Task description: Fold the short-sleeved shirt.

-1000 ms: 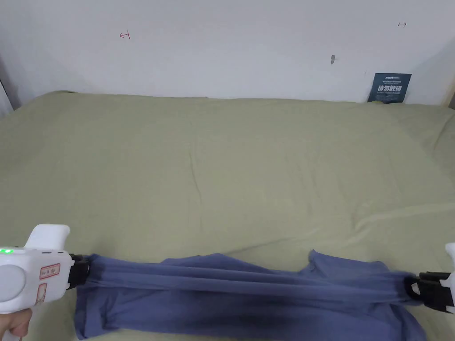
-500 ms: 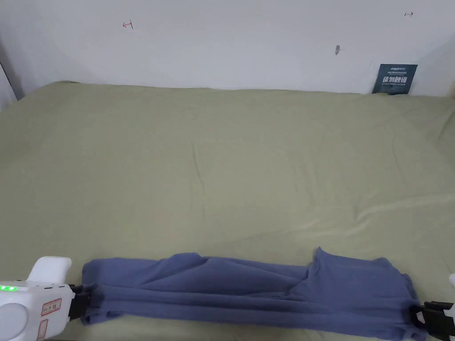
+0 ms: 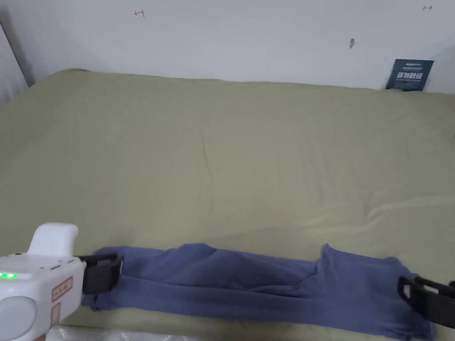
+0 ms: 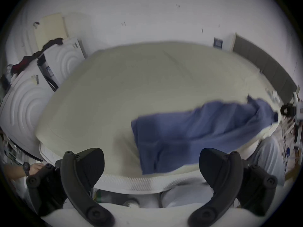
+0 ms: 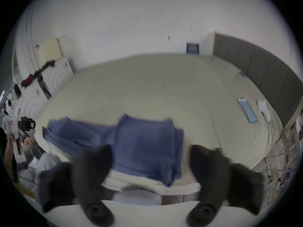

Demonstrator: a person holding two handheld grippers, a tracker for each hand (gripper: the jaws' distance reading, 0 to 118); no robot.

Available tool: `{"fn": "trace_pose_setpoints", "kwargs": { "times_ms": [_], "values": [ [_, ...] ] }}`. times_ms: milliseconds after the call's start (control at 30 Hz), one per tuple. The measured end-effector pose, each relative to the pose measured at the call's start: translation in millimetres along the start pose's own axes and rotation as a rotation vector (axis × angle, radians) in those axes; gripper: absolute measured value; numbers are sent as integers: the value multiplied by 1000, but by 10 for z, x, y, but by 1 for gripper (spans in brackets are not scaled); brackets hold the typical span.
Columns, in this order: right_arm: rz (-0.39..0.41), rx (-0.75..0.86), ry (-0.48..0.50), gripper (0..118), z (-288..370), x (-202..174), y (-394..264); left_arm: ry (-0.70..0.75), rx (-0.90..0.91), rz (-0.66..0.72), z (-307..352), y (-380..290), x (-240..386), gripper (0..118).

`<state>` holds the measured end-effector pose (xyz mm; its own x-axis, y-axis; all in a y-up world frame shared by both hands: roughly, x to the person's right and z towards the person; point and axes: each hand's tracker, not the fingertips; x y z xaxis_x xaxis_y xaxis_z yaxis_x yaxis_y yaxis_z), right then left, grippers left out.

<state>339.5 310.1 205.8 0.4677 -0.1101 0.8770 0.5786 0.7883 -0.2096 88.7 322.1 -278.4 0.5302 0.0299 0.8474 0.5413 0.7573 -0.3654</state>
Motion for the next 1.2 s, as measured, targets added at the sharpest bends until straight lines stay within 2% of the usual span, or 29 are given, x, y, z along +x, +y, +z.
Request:
{"fn": "trace_pose_setpoints", "kwargs": {
  "times_ms": [33,67,200,533,633,700,800,833,867,967,1000,1033,1067,1100,1133,1167,1200],
  "values": [
    [2,56,-19,19,63,-102,25,-24,64,25,101,54,50,32],
    [23,112,-78,3,119,-197,26,-43,77,47,171,95,97,0],
    [65,260,-84,3,324,-502,6,-18,217,27,429,153,249,0],
    [67,280,-53,3,450,-882,-179,32,323,88,753,23,-41,0],
    [66,267,-44,3,429,-959,-182,-1,237,129,648,-30,-259,0],
    [71,261,-45,3,409,-1005,-189,-87,148,217,443,-61,-479,0],
    [82,243,-39,3,379,-1079,-176,-244,-87,297,-14,-90,-839,0],
    [89,237,-34,3,371,-1093,-177,-274,-98,319,-192,-97,-928,0],
    [96,233,-35,3,365,-1121,-177,-307,-181,324,-377,-99,-1003,0],
    [112,221,-44,3,359,-1175,-180,-316,-278,308,-760,-105,-1118,0],
    [114,214,-45,3,353,-1181,-182,-328,-288,335,-839,-80,-1147,4],
    [118,209,-53,3,335,-1205,-190,-337,-325,360,-976,-54,-1212,13],
    [120,204,-59,3,323,-1211,-200,-396,-356,370,-1064,-38,-1261,41],
    [118,192,-57,3,304,-1206,-206,-419,-360,391,-1088,-36,-1279,96],
    [113,177,-64,3,278,-1205,-219,-447,-373,409,-1164,-31,-1297,118],
    [110,166,-70,3,245,-1215,-230,-522,-401,423,-1255,-33,-1326,117],
    [108,157,-71,3,226,-1210,-244,-574,-353,453,-1272,-47,-1333,117]
  ]
}}
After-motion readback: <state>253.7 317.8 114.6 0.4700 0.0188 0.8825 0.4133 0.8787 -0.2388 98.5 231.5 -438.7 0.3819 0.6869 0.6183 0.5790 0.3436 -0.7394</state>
